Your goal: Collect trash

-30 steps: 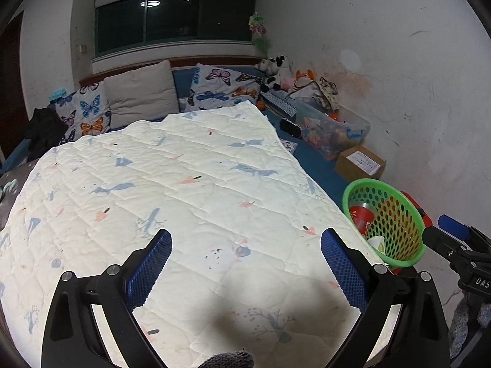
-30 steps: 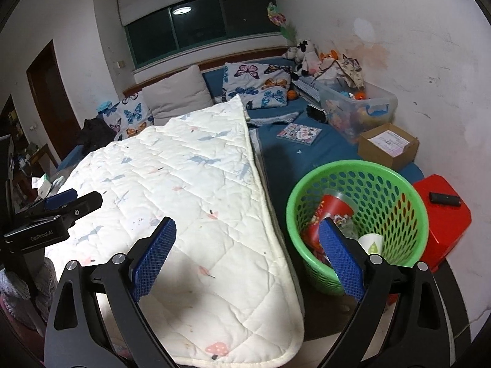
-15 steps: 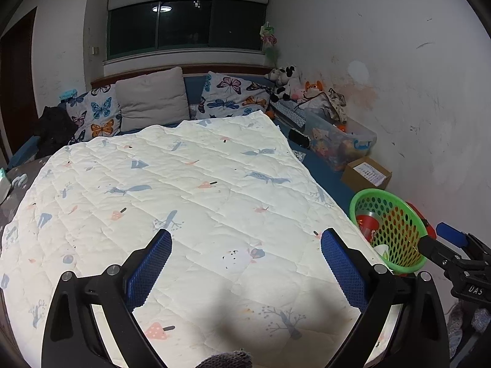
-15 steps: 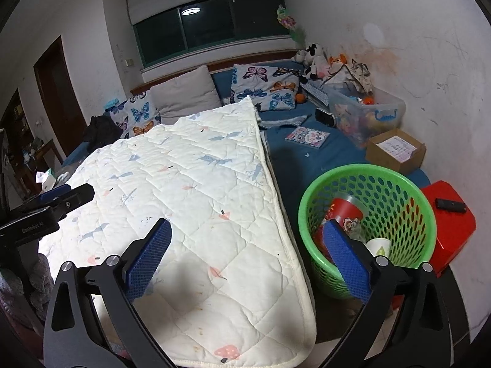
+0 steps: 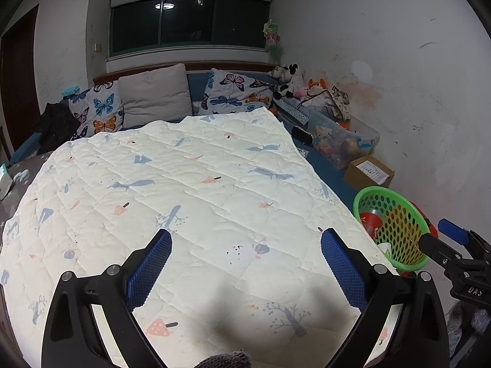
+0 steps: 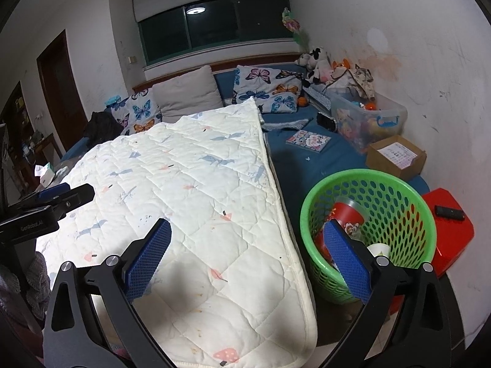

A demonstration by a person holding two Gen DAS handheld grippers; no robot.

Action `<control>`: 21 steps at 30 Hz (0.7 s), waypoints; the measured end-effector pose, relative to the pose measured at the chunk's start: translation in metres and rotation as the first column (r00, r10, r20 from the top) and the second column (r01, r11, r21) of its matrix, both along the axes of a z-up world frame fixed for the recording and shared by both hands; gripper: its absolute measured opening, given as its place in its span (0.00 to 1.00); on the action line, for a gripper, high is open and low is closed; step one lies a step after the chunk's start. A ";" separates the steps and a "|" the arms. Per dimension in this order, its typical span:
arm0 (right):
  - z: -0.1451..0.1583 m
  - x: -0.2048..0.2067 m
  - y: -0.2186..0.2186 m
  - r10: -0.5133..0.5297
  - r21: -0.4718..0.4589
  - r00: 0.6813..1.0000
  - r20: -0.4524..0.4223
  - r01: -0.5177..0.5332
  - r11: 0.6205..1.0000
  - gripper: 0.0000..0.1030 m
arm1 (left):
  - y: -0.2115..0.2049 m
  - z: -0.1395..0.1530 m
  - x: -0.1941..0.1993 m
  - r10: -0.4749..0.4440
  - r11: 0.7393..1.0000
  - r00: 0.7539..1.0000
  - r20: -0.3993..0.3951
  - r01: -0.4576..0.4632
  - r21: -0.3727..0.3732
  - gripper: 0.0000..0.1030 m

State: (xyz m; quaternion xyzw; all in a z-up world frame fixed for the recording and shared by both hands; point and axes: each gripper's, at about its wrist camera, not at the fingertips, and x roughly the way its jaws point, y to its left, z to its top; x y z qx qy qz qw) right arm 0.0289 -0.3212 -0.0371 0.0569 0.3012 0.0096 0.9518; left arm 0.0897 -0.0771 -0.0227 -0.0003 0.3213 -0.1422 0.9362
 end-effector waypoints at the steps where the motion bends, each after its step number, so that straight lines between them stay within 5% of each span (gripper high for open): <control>1: 0.000 0.000 0.000 0.001 0.001 1.000 0.000 -0.001 1.000 0.96 | 0.000 0.000 0.000 0.001 1.000 1.000 0.000 -0.001 0.001 0.92; 21: -0.001 0.002 0.004 0.009 -0.003 1.000 -0.005 -0.009 1.000 0.96 | 0.004 -0.006 -0.002 0.004 1.000 1.000 -0.007 -0.004 0.001 0.92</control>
